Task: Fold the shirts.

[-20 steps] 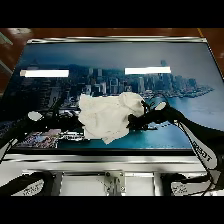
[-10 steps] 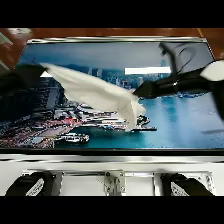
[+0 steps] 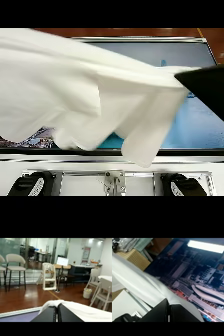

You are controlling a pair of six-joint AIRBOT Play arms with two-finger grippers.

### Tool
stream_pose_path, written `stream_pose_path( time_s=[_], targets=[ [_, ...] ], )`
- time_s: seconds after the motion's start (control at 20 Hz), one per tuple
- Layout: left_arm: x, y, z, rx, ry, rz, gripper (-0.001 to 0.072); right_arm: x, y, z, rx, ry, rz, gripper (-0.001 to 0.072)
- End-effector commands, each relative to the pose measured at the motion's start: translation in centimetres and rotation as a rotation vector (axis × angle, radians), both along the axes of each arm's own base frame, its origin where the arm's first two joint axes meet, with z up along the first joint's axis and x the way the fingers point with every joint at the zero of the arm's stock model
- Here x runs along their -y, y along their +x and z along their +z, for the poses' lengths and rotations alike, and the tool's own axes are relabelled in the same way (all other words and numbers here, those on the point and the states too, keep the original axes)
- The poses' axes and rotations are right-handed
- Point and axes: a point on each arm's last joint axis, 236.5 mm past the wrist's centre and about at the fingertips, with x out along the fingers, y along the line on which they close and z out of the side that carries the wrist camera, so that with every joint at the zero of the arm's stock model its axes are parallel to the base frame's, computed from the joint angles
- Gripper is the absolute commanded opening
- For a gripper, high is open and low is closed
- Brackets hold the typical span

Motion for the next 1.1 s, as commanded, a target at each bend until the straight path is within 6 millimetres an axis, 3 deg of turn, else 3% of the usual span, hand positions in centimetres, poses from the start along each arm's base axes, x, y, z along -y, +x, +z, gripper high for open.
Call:
stream_pose_path(
  time_s=[0.0,0.1,0.2,0.3,0.4,0.55,0.65,0.7,0.85,1.05],
  targets=[
    [-2.1,1.0,-3.9,-0.143,0.105,0.116,0.0042,1.3,-1.4,-0.7,-0.048,-0.043,-0.049,0.0058],
    [-3.4,3.3,-7.7,-0.269,0.161,0.167,0.0042,2.4,1.2,-2.2,-0.087,-0.088,-0.113,0.0058],
    [-4.4,6.1,-11.5,-0.377,0.183,0.201,0.0042,3.6,5.3,-4.8,-0.147,-0.161,-0.166,0.0058],
    [-5.5,9.4,-16.8,-0.523,0.211,0.224,0.0043,3.8,10.1,-8.4,-0.25,-0.212,-0.175,0.0059],
    [-5.7,12.6,-22.5,-0.675,0.223,0.213,0.0043,3.3,15.5,-12.5,-0.326,-0.242,-0.157,0.0059],
    [-6.2,17.7,-30.2,-0.844,0.21,0.214,0.0043,2.6,25.3,-18.6,-0.345,-0.22,-0.197,0.0059],
    [-6.6,20.9,-34.4,-0.927,0.201,0.221,0.0043,2.6,30.4,-22.7,-0.365,-0.184,-0.255,0.0059],
    [-6.7,22.2,-36.8,-0.984,0.202,0.217,0.0043,2.5,32.1,-24.8,-0.394,-0.166,-0.278,0.0059],
    [-5.1,24.5,-43.6,-1.172,0.139,0.143,0.0044,2.1,34.1,-32.1,-0.551,-0.154,-0.297,0.006],
    [-1.4,25.7,-52.3,-1.416,0.014,0.026,0.0044,1.7,33.3,-40.1,-0.762,-0.191,-0.272,0.006]
  ],
)
